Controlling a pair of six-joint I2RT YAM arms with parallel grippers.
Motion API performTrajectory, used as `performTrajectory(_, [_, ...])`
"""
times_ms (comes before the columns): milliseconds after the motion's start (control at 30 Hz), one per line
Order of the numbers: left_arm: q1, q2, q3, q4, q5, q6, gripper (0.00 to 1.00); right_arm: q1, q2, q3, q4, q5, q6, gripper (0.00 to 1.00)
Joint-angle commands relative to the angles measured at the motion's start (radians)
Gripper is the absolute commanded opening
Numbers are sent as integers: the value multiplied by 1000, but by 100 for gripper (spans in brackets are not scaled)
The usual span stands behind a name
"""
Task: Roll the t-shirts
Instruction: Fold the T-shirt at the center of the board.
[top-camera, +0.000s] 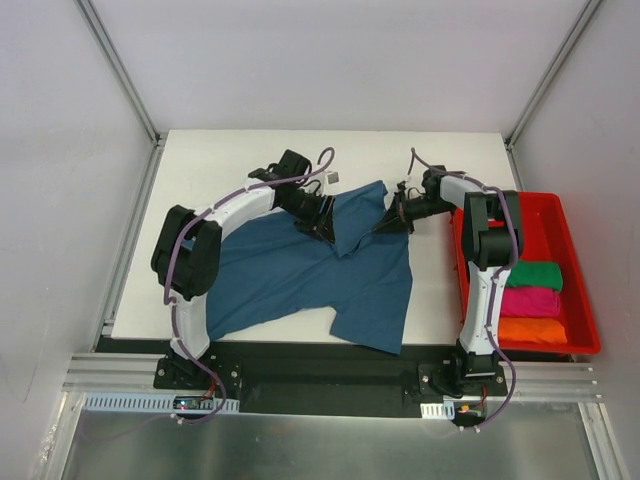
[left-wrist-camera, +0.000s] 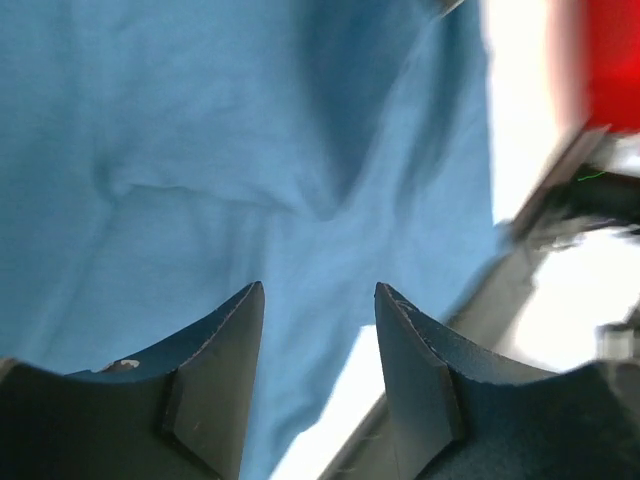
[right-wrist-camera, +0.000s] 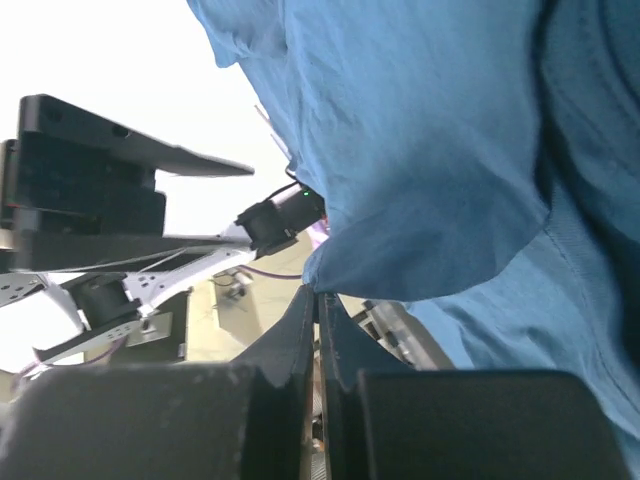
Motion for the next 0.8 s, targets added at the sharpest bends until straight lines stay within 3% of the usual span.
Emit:
performTrajectory(0, [-59,-30,-57,-63,-163,394,48,-15,-23,77,-65,32,-53,1])
performTrajectory(100, [-140,-120,-215,101,-300,562,49,-25,-7,105,-65,35,-50,1])
performTrajectory(200, [-191,-194,-305,281,-342,596,48,-28,24,140,-65,41,-59,1])
performTrajectory(400, [-241,-122,-202,292,-382,429,45,-32,53,186,-62,43,-62,1])
performTrajectory(567, [-257,-30,-86,221,-563,225,47,-40,56,188,-59,33,-56,1])
performTrajectory(767, [-257,1,-23,148,-481,104,46,-43,60,185,-54,32,-53,1])
